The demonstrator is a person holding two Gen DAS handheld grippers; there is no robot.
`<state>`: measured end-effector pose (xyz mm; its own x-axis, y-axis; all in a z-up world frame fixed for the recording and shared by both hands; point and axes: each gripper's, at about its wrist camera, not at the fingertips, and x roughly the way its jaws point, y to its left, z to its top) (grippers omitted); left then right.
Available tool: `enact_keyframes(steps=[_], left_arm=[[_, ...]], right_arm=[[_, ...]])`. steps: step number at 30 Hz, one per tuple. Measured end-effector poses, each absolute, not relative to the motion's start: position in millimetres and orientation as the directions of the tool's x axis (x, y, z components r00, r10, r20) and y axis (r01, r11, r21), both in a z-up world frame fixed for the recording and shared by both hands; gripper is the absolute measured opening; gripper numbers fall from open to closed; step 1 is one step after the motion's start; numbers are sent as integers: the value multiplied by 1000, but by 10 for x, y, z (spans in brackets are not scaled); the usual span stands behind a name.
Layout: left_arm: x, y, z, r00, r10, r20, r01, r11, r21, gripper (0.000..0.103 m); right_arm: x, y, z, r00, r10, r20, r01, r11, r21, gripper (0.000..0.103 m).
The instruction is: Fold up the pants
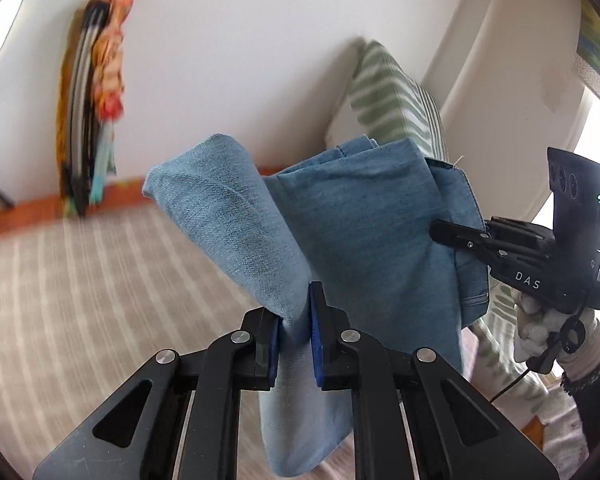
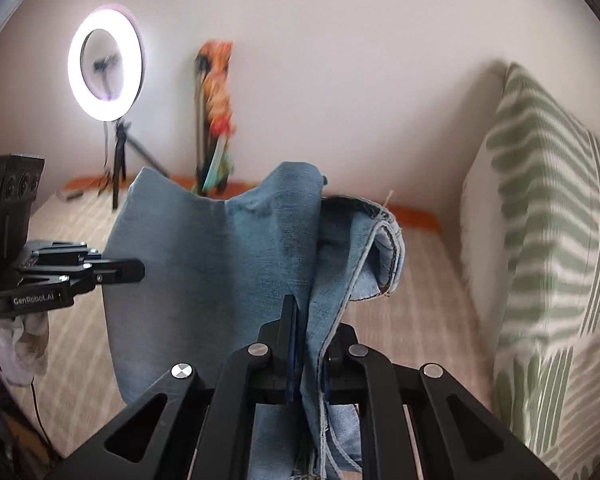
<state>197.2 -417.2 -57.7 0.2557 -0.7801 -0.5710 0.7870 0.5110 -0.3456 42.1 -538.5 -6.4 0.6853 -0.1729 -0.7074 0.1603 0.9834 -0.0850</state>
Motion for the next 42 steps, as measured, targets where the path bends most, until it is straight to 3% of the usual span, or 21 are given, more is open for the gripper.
enact_keyframes(steps=[11,28,31,33,35,37,38,42], left_arm=[[2841,-4568,-522,327,-759,-564,778,555,-296,11],[3424,-5066,-1030,362,-678,-640,749,620,-232,11],[3484,-5078,-1068,372,-650,-663,732,644,-221,14],[3497,-5058,-1067,390,-636,-666,723,660,-207,15],[3457,-5001,-1032,403,-643,-651,730,655,-196,21],[3408,-4951,-971,420,-643,-640,733,656,-179,55],[3360,-4915,-921,431,-648,-628,733,657,-175,59],[3247,-4837,-788,446,-653,-611,741,653,-157,59]], right_arm=[[1504,-5833,-101,699,-209,-684,190,976,-105,7],[2382,-6474,-1026,611,-202,-765,230,970,-72,8],[2430,-6501,-1097,587,-227,-777,256,963,-89,16],[2410,-6553,-1090,582,-228,-781,282,957,-70,50],[2305,-6576,-1039,596,-230,-769,301,952,-51,51],[2273,-6560,-991,599,-240,-764,304,951,-60,55],[2256,-6539,-965,599,-250,-761,307,949,-70,57],[2156,-6452,-843,616,-254,-746,318,946,-60,66]])
